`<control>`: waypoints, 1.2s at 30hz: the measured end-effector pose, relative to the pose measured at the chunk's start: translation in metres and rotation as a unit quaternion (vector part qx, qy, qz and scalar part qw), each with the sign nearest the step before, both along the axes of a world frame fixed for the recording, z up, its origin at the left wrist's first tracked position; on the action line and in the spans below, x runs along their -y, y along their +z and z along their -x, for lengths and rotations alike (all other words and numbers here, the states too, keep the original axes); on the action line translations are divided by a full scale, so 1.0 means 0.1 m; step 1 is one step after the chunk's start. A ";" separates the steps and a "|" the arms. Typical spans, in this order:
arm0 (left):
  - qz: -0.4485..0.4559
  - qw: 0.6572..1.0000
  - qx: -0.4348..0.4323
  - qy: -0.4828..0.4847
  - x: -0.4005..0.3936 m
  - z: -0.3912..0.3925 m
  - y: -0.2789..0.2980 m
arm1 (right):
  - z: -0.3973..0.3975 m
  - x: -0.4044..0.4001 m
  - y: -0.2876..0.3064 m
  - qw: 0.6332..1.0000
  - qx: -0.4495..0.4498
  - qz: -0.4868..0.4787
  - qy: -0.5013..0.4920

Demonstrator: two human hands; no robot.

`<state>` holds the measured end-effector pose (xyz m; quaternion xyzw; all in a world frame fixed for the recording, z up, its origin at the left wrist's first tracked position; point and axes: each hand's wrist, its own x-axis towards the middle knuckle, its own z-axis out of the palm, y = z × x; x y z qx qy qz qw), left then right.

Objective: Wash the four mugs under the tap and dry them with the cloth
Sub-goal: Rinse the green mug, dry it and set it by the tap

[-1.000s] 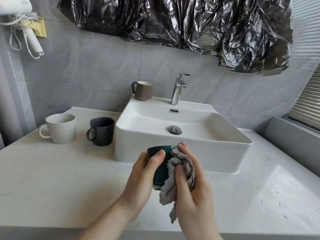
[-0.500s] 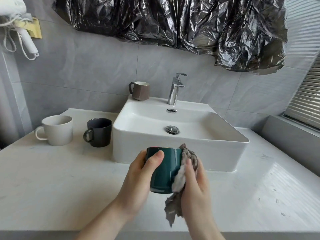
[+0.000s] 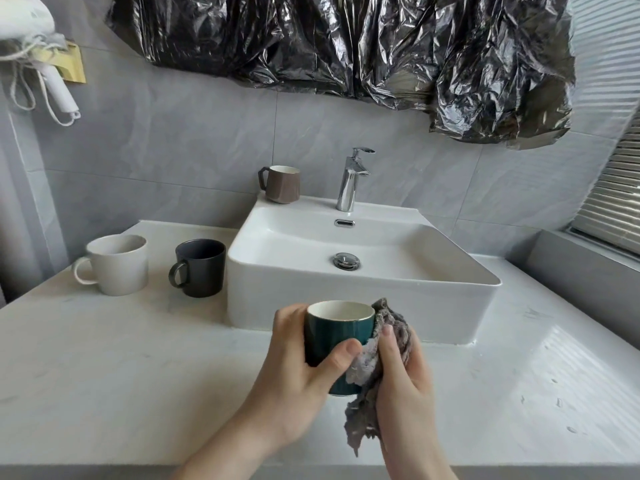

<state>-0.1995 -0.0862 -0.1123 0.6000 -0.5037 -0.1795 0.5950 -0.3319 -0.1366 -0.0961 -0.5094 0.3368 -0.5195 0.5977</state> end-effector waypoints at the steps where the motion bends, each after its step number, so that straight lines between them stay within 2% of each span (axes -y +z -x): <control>1: 0.005 1.000 -0.010 -0.002 -0.01 0.03 -0.01 | 0.00 0.00 0.00 1.000 0.004 0.011 0.003; 5: -0.022 0.991 -0.082 -0.102 -0.02 0.04 -0.01 | -0.02 0.05 -0.04 1.000 0.013 0.006 0.004; 9: -0.029 0.990 -0.077 -0.115 -0.04 -0.04 -0.06 | 0.07 0.17 0.02 0.997 0.017 -0.015 0.077; 12: -0.022 0.982 -0.137 -0.127 -0.03 0.00 -0.10 | 0.06 0.14 0.05 0.996 -0.001 0.056 0.074; 14: -0.005 0.964 -0.237 -0.122 0.00 0.05 -0.09 | 0.03 0.04 0.00 0.988 0.008 0.142 0.054; 16: -0.006 0.927 -0.346 -0.146 0.01 0.08 -0.05 | 0.01 -0.09 -0.11 0.970 -0.024 0.238 0.049; 19: -0.012 0.890 -0.423 -0.171 -0.04 0.06 0.01 | 0.06 -0.14 -0.22 0.929 -0.084 0.358 0.028; 23: 0.025 0.854 -0.499 -0.145 -0.05 0.08 0.10 | 0.06 -0.10 -0.32 0.957 -0.106 0.268 -0.008; 26: 0.052 0.842 -0.525 -0.108 0.01 0.09 0.21 | 0.02 -0.12 -0.38 0.971 -0.106 0.213 -0.019; 29: 0.026 0.839 -0.536 -0.092 0.05 0.15 0.28 | -0.05 -0.12 -0.38 0.977 -0.065 0.197 -0.048; 31: -0.005 0.821 -0.559 -0.113 0.05 0.20 0.31 | -0.11 -0.17 -0.32 0.969 -0.053 0.233 -0.064; 34: -0.018 0.804 -0.578 -0.139 0.05 0.27 0.31 | -0.14 -0.19 -0.19 0.918 -0.094 0.375 -0.090; 36: -0.004 0.803 -0.581 -0.130 0.06 0.29 0.31 | -0.14 -0.08 -0.14 0.904 -0.106 0.406 -0.083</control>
